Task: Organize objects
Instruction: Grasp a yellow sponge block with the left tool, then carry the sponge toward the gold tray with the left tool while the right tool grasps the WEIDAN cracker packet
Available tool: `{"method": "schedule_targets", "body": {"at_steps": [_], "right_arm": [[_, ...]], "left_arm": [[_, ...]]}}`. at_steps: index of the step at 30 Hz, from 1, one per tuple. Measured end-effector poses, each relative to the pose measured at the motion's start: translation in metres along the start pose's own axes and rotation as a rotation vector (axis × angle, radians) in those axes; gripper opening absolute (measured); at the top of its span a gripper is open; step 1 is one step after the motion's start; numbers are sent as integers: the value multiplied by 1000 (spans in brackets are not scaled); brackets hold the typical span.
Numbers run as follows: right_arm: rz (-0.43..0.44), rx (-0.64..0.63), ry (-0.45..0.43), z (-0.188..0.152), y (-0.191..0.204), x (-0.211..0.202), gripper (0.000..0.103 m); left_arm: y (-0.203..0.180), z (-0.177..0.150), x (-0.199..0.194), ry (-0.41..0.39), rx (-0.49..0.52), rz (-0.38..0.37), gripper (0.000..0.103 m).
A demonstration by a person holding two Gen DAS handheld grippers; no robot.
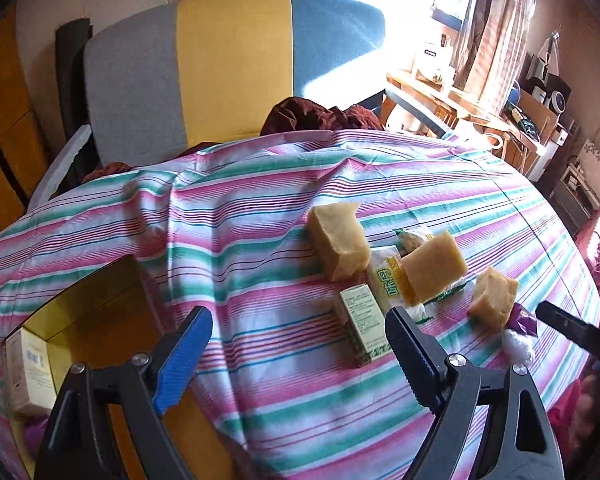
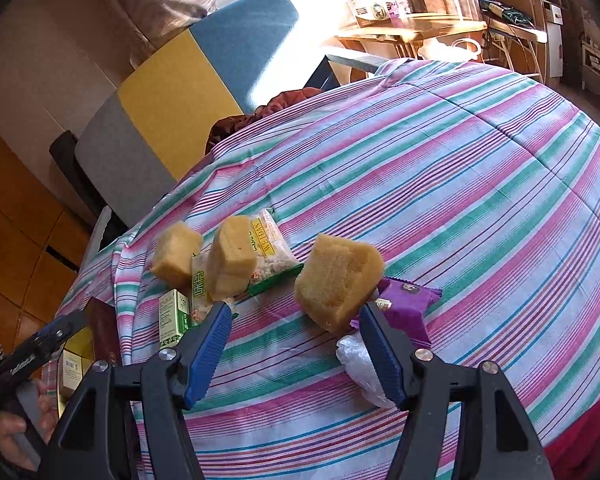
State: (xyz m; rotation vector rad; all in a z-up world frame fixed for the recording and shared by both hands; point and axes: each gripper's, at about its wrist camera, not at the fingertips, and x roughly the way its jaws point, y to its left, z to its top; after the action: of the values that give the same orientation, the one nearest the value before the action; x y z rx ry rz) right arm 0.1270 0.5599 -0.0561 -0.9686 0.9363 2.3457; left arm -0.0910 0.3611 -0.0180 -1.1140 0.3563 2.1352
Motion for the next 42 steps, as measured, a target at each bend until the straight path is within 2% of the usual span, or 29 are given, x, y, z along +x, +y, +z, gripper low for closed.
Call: {"method": "schedule_targets", "body": {"at_steps": [3, 7, 13, 14, 15, 16, 17, 20, 28, 34, 42], "right_arm": [[16, -8, 18, 0, 3, 3, 67], [42, -29, 32, -1, 8, 3, 67], [65, -32, 45, -1, 9, 4, 67], [67, -29, 47, -1, 8, 4, 67], [68, -27, 48, -1, 8, 4, 67], [68, -25, 47, 0, 8, 3, 67], [67, -25, 47, 0, 8, 4, 67], [61, -29, 50, 0, 8, 5, 67], [32, -67, 67, -4, 14, 10, 67], [-1, -123, 85, -11, 23, 18, 67], [-42, -166, 84, -16, 28, 24, 67]], "left_arm": [[-9, 21, 32, 38, 3, -7, 89], [-20, 46, 75, 72, 25, 30, 89], [-30, 64, 129, 149, 33, 35, 89], [-31, 66, 137, 161, 35, 39, 85], [-31, 65, 143, 171, 36, 39, 76], [-30, 65, 151, 195, 30, 13, 49], [-27, 65, 155, 209, 7, -25, 45], [-15, 64, 146, 163, -49, -74, 43], [6, 45, 81, 76, -68, -94, 44], [17, 10, 28, 34, -50, -102, 44], [47, -42, -31, -2, -119, -131, 44]]}}
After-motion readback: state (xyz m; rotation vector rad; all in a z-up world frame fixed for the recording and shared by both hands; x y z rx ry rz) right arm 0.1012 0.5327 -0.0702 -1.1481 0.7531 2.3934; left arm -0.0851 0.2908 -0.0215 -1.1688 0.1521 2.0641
